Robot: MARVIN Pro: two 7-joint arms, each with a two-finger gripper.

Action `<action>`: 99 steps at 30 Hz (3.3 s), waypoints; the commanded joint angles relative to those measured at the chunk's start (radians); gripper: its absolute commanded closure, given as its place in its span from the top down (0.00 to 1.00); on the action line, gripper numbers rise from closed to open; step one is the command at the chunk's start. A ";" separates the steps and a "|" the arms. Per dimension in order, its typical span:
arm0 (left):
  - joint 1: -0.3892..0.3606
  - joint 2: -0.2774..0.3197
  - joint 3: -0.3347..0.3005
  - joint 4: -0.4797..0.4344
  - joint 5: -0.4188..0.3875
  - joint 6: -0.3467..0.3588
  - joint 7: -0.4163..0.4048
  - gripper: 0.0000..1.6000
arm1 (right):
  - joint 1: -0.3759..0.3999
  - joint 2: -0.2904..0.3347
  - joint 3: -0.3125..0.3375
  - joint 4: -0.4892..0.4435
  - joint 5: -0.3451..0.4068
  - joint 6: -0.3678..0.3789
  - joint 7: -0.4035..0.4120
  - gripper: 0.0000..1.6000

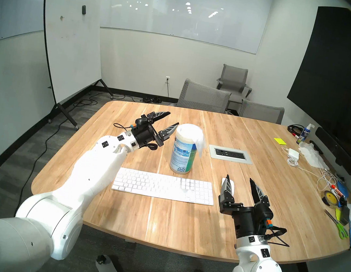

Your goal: Wipe the keyboards and mice with a disinfecting wipe, then set the wipe down

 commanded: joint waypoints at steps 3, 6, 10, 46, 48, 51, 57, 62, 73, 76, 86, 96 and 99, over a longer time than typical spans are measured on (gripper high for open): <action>-0.100 -0.016 -0.002 0.033 -0.036 -0.002 -0.062 0.76 | 0.003 0.000 0.000 -0.025 0.000 -0.004 0.001 1.00; -0.107 -0.019 -0.002 0.041 -0.045 -0.005 -0.082 0.66 | 0.003 0.000 0.000 -0.025 0.000 -0.004 0.001 1.00; -0.117 -0.022 -0.001 0.054 -0.054 -0.007 -0.111 0.40 | 0.003 0.000 0.000 -0.025 0.000 -0.003 0.001 1.00; -0.284 -0.058 0.001 0.353 -0.084 0.016 -0.312 0.00 | 0.003 0.000 0.000 -0.024 0.000 -0.004 0.001 1.00; -0.286 -0.053 0.009 0.366 -0.076 -0.003 -0.343 0.00 | 0.003 0.000 0.000 -0.025 0.000 -0.003 0.001 1.00; -0.296 -0.052 0.007 0.402 -0.085 -0.021 -0.382 0.00 | 0.003 0.000 0.000 -0.026 0.000 -0.003 0.001 1.00; -0.319 -0.021 0.008 0.429 -0.093 -0.022 -0.407 0.00 | 0.003 0.000 0.000 -0.025 0.000 -0.004 0.001 1.00; -0.341 -0.002 0.033 0.449 -0.072 -0.038 -0.406 0.00 | 0.003 0.000 0.000 -0.024 0.000 -0.004 0.001 1.00; -0.386 0.033 0.090 0.438 -0.058 -0.055 -0.377 0.00 | 0.004 0.000 0.000 -0.023 0.000 -0.004 0.001 1.00; -0.401 0.044 0.105 0.429 -0.062 -0.054 -0.374 0.00 | 0.005 0.000 0.000 -0.022 0.000 -0.004 0.001 1.00; -0.393 0.051 0.173 0.404 -0.079 -0.053 -0.380 0.00 | 0.004 0.000 0.000 -0.023 0.000 -0.004 0.001 1.00; -0.437 0.041 0.250 0.412 -0.066 -0.042 -0.372 0.00 | 0.005 0.000 0.000 -0.022 0.000 -0.005 0.001 1.00; -0.465 0.037 0.263 0.421 -0.064 -0.029 -0.383 0.00 | 0.005 0.000 0.000 -0.021 0.000 -0.005 0.001 1.00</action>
